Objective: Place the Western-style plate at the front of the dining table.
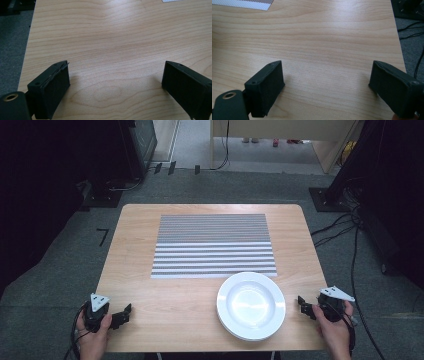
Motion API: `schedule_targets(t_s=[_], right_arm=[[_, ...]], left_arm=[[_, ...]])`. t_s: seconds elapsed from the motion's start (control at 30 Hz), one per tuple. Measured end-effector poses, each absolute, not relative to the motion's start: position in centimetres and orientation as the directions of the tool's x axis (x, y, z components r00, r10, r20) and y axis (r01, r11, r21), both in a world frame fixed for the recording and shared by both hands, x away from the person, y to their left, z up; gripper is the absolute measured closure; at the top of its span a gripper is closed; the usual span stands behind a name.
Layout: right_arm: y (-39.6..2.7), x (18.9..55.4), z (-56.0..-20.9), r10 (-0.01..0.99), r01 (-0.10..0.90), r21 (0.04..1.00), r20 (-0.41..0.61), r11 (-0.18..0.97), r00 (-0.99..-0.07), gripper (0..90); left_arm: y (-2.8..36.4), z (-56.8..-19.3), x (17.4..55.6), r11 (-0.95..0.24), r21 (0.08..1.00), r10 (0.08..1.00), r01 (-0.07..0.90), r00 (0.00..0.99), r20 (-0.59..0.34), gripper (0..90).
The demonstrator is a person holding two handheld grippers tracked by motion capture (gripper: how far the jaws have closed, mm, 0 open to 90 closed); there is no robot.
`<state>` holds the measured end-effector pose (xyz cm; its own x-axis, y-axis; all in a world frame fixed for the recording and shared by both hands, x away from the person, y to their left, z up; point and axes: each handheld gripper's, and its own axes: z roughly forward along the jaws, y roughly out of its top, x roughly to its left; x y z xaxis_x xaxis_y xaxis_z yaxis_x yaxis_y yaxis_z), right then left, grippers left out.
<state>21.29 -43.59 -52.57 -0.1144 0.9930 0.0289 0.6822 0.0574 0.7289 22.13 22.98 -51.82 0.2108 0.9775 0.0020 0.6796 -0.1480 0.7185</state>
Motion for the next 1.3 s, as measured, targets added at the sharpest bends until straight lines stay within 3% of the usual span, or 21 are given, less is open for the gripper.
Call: schedule_targets(t_s=[0.5,1.3], right_arm=[[-43.8,20.9,-52.0,0.993,0.661,0.751,0.086,-0.008,-0.086,14.1],[-41.9,20.1,-49.7,0.985,0.606,0.795,0.122,-0.022,-0.124,14.1]], left_arm=[[20.4,-50.2,22.2,-0.119,0.744,0.971,0.658,0.234,-0.052,7.7],[13.1,-47.8,23.4,-0.183,0.767,0.92,0.616,0.382,-0.087,7.7]])
